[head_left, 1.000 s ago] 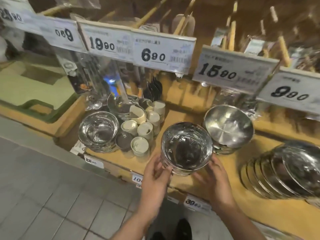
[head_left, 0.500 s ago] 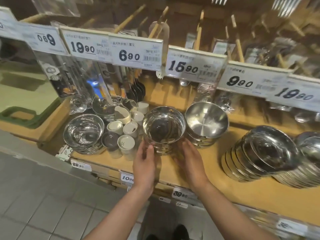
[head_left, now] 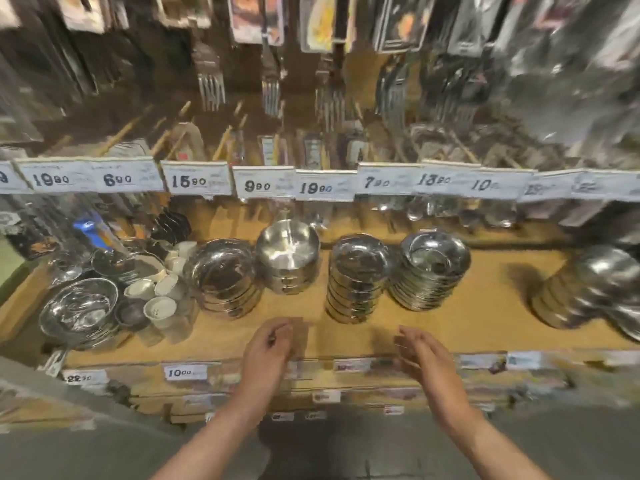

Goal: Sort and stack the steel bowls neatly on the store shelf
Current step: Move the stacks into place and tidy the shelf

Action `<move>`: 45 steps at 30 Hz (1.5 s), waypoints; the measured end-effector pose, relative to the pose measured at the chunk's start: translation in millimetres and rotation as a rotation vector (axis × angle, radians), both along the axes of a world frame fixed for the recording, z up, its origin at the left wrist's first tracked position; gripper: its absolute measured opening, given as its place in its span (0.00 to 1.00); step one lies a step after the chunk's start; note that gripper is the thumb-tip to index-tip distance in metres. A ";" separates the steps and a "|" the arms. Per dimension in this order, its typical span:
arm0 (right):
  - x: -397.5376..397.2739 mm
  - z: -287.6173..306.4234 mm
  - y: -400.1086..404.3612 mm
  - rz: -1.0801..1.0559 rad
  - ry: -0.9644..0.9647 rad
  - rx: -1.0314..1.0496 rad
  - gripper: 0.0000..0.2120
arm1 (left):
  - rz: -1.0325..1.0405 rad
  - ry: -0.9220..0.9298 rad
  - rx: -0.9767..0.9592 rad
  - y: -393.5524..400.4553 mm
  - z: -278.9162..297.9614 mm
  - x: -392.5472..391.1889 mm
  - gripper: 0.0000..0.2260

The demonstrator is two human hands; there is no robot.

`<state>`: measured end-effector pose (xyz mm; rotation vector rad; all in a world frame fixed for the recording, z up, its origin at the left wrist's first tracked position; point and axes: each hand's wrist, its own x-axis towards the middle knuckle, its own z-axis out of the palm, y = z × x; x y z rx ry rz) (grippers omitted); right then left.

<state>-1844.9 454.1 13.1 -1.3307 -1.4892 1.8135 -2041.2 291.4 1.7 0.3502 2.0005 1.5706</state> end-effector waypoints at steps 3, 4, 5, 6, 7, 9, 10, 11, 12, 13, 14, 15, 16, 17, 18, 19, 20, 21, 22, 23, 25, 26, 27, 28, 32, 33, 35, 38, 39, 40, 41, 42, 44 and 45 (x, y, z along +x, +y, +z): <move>56.7 9.7 25.0 -0.094 0.019 -0.017 0.11 | -0.086 -0.019 0.026 36.3 9.3 38.5 0.06; 76.8 12.0 32.0 -0.111 0.017 -0.021 0.11 | -0.108 -0.018 0.019 47.9 10.9 54.7 0.06; 94.6 13.7 37.3 -0.120 0.015 -0.023 0.11 | -0.137 -0.019 0.024 57.9 10.9 70.3 0.05; 110.1 13.4 42.1 -0.124 0.016 -0.024 0.11 | -0.169 -0.029 0.040 66.0 9.5 84.0 0.05; 127.8 13.4 47.3 -0.127 0.015 -0.024 0.11 | -0.200 -0.040 0.054 74.9 9.9 100.4 0.05; 160.8 11.3 56.6 -0.121 0.009 -0.028 0.11 | -0.219 -0.054 0.038 90.4 10.1 128.3 0.07; 175.1 10.3 61.1 -0.116 0.006 -0.035 0.13 | -0.210 -0.054 0.031 97.4 10.4 139.9 0.07; 185.2 9.4 64.9 -0.116 0.001 -0.044 0.13 | -0.202 -0.051 0.030 102.3 10.8 147.9 0.05; 196.4 8.0 69.8 -0.119 -0.004 -0.051 0.13 | -0.202 -0.045 0.033 108.6 10.8 157.3 0.04; 205.6 5.5 75.1 -0.122 -0.011 -0.054 0.12 | -0.202 -0.043 0.038 114.2 10.2 164.9 0.04; 213.4 2.3 81.1 -0.122 -0.016 -0.056 0.12 | -0.197 -0.047 0.044 118.5 9.1 171.9 0.04; 218.1 -1.0 86.3 -0.121 -0.020 -0.061 0.12 | -0.187 -0.058 0.051 121.8 7.6 176.5 0.05; 220.1 -4.2 90.5 -0.121 -0.018 -0.069 0.12 | -0.178 -0.069 0.055 122.7 5.6 178.8 0.06; 220.3 -6.9 94.4 -0.119 -0.013 -0.081 0.11 | -0.167 -0.080 0.060 124.0 3.4 181.1 0.06; 219.1 -9.4 97.5 -0.117 -0.006 -0.088 0.11 | -0.158 -0.087 0.064 124.9 1.7 182.4 0.06; 215.1 -11.5 100.7 -0.114 0.000 -0.094 0.11 | -0.151 -0.087 0.065 126.2 0.4 182.1 0.06; 210.1 -13.5 103.5 -0.111 0.002 -0.101 0.12 | -0.145 -0.086 0.061 128.0 -0.6 180.7 0.05; 204.3 -15.4 105.9 -0.108 0.006 -0.107 0.12 | -0.141 -0.088 0.059 130.2 -1.6 178.4 0.05; 197.2 -18.4 109.4 -0.098 0.011 -0.112 0.12 | -0.140 -0.095 0.058 134.7 -3.8 174.1 0.05; 190.3 -20.7 112.6 -0.086 0.017 -0.113 0.12 | -0.144 -0.102 0.054 140.0 -6.5 169.5 0.06; 174.2 -25.6 122.5 -0.058 0.022 -0.108 0.12 | -0.143 -0.123 0.047 156.4 -12.9 158.6 0.10; 165.8 -26.6 128.0 -0.046 0.021 -0.110 0.12 | -0.131 -0.150 0.054 165.2 -15.4 153.8 0.13; 154.9 -27.3 136.2 -0.037 0.017 -0.116 0.12 | -0.119 -0.192 0.066 176.6 -18.7 148.1 0.17; 144.5 -27.6 144.6 -0.028 0.009 -0.123 0.11 | -0.106 -0.234 0.079 187.5 -21.5 143.8 0.20; 92.4 -26.6 186.1 0.005 0.016 -0.128 0.15 | -0.095 -0.271 0.149 232.7 -35.3 129.6 0.25; 78.4 -27.3 195.2 0.016 0.030 -0.135 0.15 | -0.097 -0.254 0.171 242.6 -38.3 127.8 0.25; 52.0 -33.3 213.7 0.022 0.065 -0.149 0.18 | -0.074 -0.214 0.217 260.4 -46.1 123.4 0.29; 24.5 -42.0 230.5 0.052 0.136 -0.154 0.16 | -0.025 -0.248 0.277 275.4 -53.2 116.5 0.30; 19.1 -43.7 232.6 0.083 0.171 -0.151 0.15 | -0.009 -0.297 0.314 279.9 -55.0 114.3 0.24; 16.0 -46.5 233.1 0.112 0.188 -0.144 0.14 | 0.004 -0.335 0.332 283.6 -57.3 112.3 0.19; 14.5 -47.5 232.8 0.135 0.194 -0.132 0.16 | 0.011 -0.333 0.329 286.9 -57.7 110.3 0.17; 14.4 -51.3 234.6 0.137 0.198 -0.111 0.24 | 0.003 -0.309 0.310 290.4 -60.0 107.8 0.18; 16.1 -59.0 237.8 0.142 0.180 -0.053 0.33 | -0.024 -0.265 0.288 295.2 -61.6 104.0 0.18; 17.6 -60.7 239.7 0.135 0.178 -0.037 0.34 | -0.033 -0.258 0.284 298.1 -62.5 102.7 0.18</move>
